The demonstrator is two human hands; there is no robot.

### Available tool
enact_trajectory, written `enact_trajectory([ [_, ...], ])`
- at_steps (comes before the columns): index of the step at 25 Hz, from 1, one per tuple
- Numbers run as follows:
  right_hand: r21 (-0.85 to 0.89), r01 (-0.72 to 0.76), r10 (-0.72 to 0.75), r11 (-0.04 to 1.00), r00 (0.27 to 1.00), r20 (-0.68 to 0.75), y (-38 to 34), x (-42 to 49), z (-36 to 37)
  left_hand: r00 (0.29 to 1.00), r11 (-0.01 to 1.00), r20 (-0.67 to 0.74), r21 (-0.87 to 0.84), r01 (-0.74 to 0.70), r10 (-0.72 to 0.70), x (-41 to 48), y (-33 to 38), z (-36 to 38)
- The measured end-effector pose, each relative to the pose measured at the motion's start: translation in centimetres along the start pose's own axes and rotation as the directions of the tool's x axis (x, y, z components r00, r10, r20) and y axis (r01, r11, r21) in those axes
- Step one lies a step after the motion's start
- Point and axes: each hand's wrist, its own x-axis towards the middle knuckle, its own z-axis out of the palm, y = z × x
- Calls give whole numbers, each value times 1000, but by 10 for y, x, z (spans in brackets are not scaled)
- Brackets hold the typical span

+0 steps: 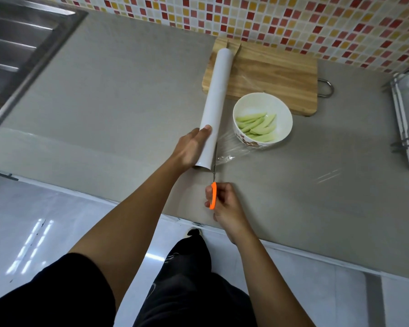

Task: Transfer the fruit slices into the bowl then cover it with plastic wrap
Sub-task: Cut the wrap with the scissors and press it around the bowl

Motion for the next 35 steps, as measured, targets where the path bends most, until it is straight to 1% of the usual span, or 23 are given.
enact_trajectory([
  [6, -22, -32, 32, 999, 999, 21, -3, 8, 1, 1000, 1000, -8, -19, -18, 18, 1, -2, -1],
  [9, -29, -8, 8, 1000, 1000, 22, -7, 15, 2, 1000, 1000, -4, -24, -16, 16, 2, -2, -2],
  [12, 4, 27, -27, 1000, 999, -16, -5, 20, 2, 1000, 999, 3, -30, -12, 12, 3, -2, -3],
  [17, -20, -35, 35, 999, 999, -18, -8, 26, 1, 1000, 999, 16, -42, -5, 6, 2, -4, -5],
  [21, 2, 13, -12, 1000, 1000, -27, -16, 34, 1, 1000, 998, 18, -61, 2, -1, 1, -4, -5],
  [25, -12, 9, -10, 1000, 999, -40, -23, 41, 1, 1000, 998, 22, -69, 7, -6, 2, -2, -7],
  [29, 16, 65, -64, 998, 997, -51, -31, 51, 2, 1000, 997, 30, -80, 5, -3, 0, -3, -8],
  [32, 25, 40, -38, 999, 997, -70, -38, 60, 2, 999, 995, 46, -99, 15, -10, -1, -4, -9],
  [35, 19, 55, -54, 998, 996, -78, -43, 69, 2, 998, 991, 59, -130, 21, -14, -1, -5, -12],
])
